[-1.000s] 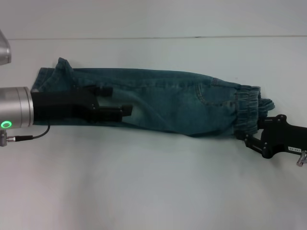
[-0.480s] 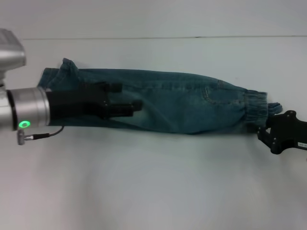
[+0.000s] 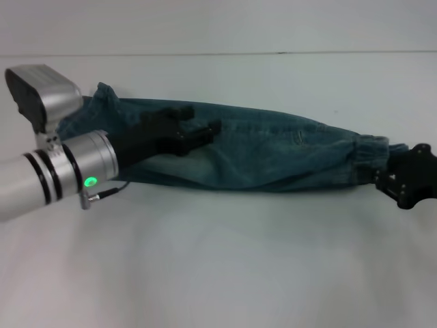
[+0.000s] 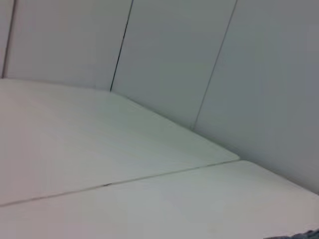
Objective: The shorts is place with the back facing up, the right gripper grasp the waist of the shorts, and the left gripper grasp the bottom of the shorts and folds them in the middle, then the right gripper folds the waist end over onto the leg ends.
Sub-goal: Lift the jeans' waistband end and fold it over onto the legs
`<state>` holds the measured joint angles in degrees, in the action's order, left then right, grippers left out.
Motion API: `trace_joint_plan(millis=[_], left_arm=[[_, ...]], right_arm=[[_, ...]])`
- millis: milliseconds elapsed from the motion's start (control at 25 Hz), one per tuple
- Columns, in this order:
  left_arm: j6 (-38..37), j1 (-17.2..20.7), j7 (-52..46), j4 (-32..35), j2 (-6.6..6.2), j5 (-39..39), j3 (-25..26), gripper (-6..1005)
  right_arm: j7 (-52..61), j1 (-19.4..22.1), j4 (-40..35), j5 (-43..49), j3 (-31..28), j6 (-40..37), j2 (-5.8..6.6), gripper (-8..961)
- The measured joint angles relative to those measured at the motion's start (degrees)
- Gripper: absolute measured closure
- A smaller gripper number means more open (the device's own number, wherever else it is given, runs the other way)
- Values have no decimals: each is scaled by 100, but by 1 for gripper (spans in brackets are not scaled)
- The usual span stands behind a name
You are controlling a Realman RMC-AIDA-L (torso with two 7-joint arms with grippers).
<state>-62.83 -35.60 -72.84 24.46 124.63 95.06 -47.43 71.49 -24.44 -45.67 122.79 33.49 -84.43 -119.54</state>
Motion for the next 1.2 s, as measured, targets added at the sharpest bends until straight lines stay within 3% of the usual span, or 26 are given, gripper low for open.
trace_joint_plan(millis=[40, 320, 480, 880, 1200], left_arm=[[63, -44, 118, -146, 0, -96, -1, 294], [585, -488, 1032, -1349, 0, -744, 36, 444], [714, -608, 1133, -1694, 0, -886, 45, 530], [599, -716, 1375, -2366, 0, -1063, 112, 967], [577, -671, 1590, -2532, 0, -1071, 342, 998]], right_arm=[[70, 8, -86, 1, 1, -46, 0, 896], [563, 24, -724, 1, 0, -350, 0, 896], [783, -41, -965, 1, 47, -416, -4, 895], [982, -664, -1094, 90, 196, -348, 48, 895], [978, -1303, -999, 105, 266, -168, 43, 895]])
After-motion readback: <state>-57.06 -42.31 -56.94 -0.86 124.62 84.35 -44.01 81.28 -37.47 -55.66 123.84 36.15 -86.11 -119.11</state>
